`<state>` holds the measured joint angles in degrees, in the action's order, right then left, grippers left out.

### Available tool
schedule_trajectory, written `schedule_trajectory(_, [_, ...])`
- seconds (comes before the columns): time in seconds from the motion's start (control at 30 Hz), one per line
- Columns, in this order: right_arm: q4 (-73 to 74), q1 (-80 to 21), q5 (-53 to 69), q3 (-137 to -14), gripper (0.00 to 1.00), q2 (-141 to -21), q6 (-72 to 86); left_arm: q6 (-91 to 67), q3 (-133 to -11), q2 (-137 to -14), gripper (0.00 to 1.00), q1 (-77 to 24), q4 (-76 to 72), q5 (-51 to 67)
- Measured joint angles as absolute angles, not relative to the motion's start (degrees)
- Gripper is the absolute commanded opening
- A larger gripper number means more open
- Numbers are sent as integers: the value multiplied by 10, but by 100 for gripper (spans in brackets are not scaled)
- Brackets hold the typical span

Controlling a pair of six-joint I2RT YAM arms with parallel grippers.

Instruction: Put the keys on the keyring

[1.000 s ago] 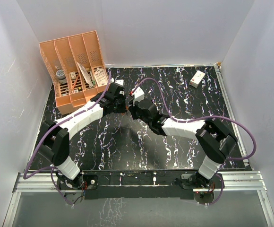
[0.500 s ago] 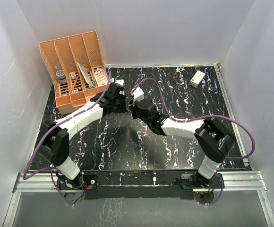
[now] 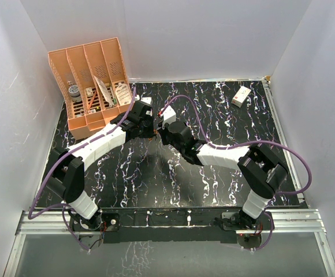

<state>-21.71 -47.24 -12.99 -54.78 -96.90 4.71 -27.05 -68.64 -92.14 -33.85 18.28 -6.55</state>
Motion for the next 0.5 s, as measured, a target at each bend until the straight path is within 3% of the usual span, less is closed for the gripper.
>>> schedule_trajectory(0.5, [-234, -473, -149, -548, 0, -969, 41, -270, -686, -919, 0, -338, 180, -61])
